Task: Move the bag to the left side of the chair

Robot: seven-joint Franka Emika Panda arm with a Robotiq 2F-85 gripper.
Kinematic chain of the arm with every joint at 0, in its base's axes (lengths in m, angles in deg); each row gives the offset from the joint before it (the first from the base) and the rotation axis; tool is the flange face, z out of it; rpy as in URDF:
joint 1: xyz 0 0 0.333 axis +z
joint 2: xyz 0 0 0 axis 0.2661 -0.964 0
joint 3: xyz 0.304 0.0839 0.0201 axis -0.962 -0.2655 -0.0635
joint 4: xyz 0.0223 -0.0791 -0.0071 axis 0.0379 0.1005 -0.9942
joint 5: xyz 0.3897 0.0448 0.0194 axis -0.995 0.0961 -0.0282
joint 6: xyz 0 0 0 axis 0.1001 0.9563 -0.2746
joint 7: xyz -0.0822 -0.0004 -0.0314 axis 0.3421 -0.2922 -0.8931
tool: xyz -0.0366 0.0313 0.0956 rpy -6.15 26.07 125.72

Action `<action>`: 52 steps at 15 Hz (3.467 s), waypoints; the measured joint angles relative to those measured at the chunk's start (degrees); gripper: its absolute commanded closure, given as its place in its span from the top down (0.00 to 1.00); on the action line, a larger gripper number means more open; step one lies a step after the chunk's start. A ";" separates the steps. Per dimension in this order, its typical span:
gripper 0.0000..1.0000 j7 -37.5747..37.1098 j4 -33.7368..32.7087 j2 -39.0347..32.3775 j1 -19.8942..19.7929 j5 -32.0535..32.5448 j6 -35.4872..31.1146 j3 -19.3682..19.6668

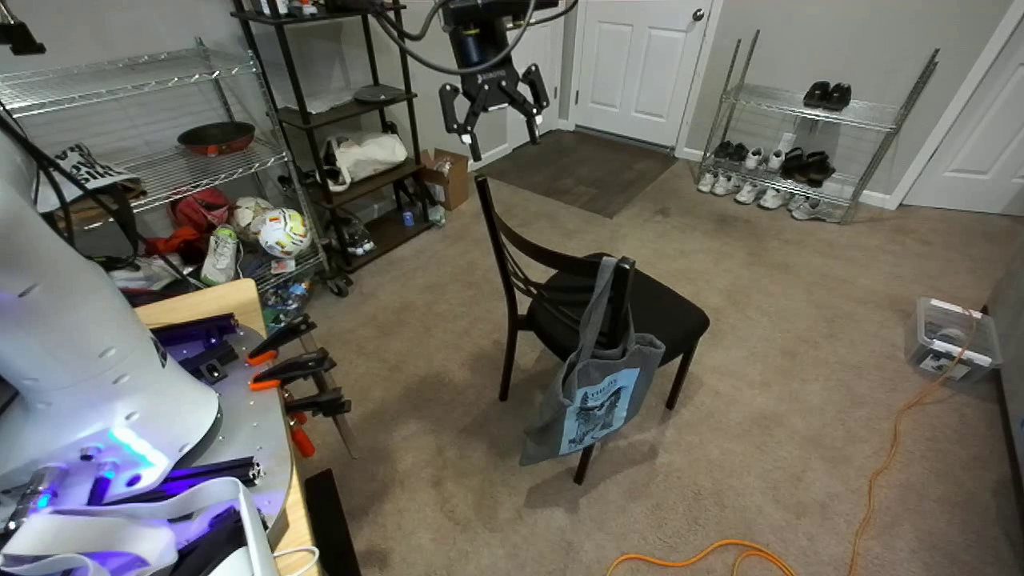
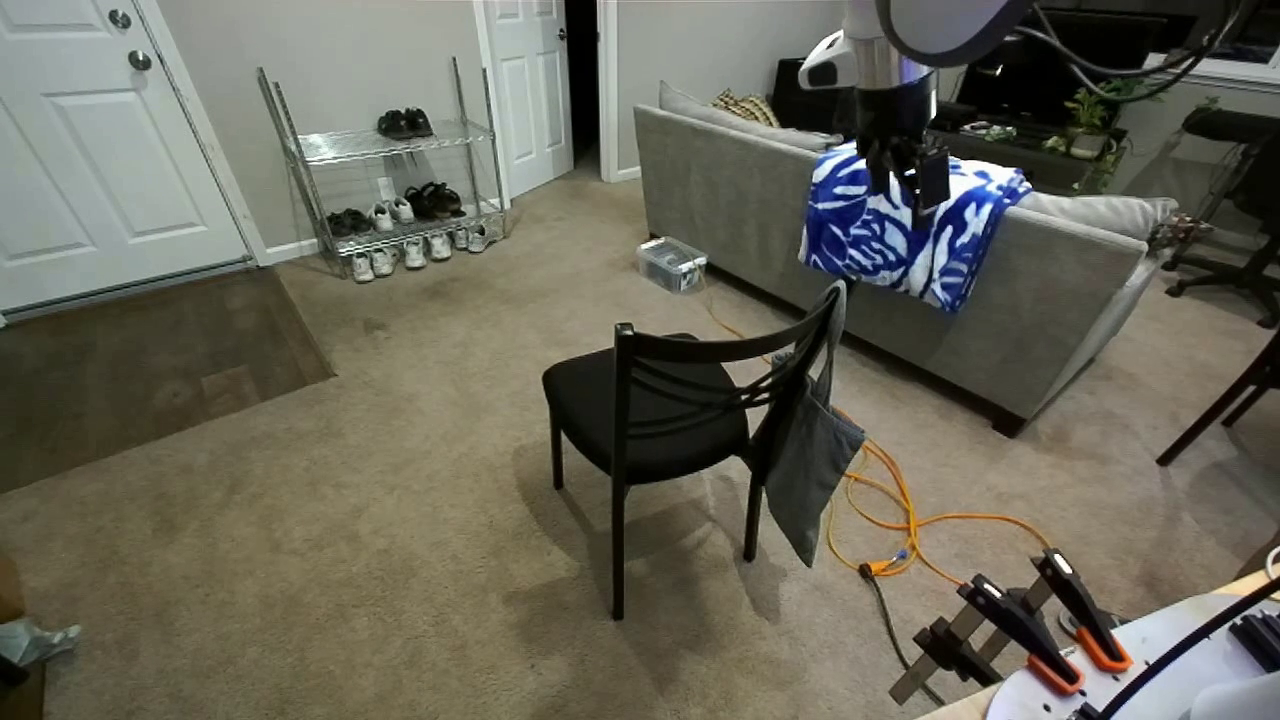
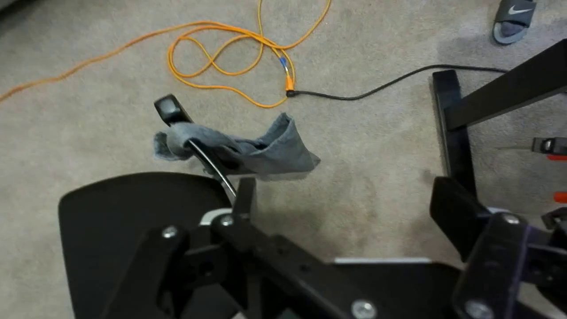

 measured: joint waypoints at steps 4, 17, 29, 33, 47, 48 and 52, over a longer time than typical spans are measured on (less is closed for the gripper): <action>1.00 13.16 -2.70 -4.20 -0.07 -4.82 0.15 -0.01; 1.00 29.49 -7.82 -9.20 0.48 -3.40 4.82 -0.68; 1.00 25.15 -4.74 -13.56 -1.00 -2.46 -23.37 -0.76; 1.00 31.57 -2.47 -13.84 -5.51 -10.23 -29.80 -0.66; 1.00 69.96 -7.95 -18.78 -16.56 -27.87 -25.63 -1.00; 1.00 70.80 -8.90 -19.42 -16.70 -27.88 -24.41 -0.70; 1.00 72.20 -12.63 -22.32 -16.72 -27.88 -20.51 0.32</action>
